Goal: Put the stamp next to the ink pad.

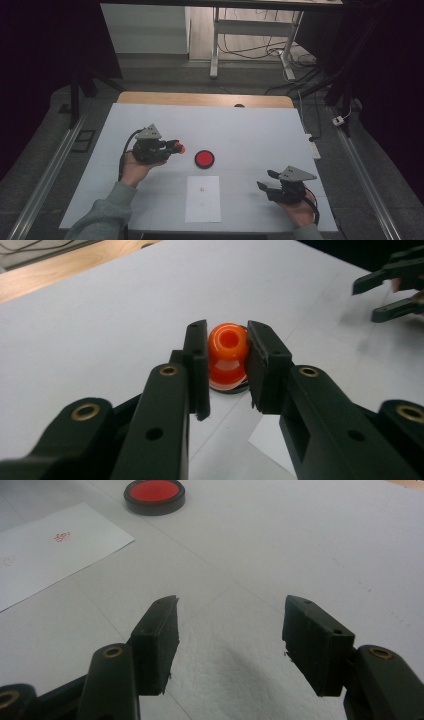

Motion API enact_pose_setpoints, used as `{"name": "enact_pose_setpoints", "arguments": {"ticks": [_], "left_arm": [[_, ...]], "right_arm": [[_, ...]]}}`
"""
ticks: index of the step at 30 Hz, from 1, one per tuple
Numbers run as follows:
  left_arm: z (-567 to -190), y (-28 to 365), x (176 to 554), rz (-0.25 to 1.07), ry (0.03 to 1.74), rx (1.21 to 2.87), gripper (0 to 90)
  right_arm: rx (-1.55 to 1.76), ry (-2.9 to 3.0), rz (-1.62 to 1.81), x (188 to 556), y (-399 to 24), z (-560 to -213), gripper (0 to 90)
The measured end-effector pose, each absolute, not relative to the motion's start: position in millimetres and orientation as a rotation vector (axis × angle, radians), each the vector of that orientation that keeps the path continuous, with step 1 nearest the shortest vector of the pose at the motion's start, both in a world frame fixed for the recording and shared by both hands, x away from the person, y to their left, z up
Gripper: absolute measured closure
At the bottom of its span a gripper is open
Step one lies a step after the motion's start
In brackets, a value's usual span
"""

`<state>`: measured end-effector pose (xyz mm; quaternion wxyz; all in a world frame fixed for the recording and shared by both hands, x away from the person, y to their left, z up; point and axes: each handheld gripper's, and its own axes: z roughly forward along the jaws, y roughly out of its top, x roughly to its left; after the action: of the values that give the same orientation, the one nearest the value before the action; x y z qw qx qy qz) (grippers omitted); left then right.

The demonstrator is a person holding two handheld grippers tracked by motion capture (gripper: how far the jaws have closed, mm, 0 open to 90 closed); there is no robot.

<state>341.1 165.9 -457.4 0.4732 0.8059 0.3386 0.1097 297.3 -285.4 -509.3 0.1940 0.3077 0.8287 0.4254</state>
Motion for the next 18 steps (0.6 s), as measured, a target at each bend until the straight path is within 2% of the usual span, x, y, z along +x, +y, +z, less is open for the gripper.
{"name": "enact_pose_setpoints", "arguments": {"ticks": [18], "left_arm": [[-485,157,370,0.296,0.892,2.075,72.4]], "right_arm": [[0.877,2.327,1.189,294,-289,-511,38.4]]}}
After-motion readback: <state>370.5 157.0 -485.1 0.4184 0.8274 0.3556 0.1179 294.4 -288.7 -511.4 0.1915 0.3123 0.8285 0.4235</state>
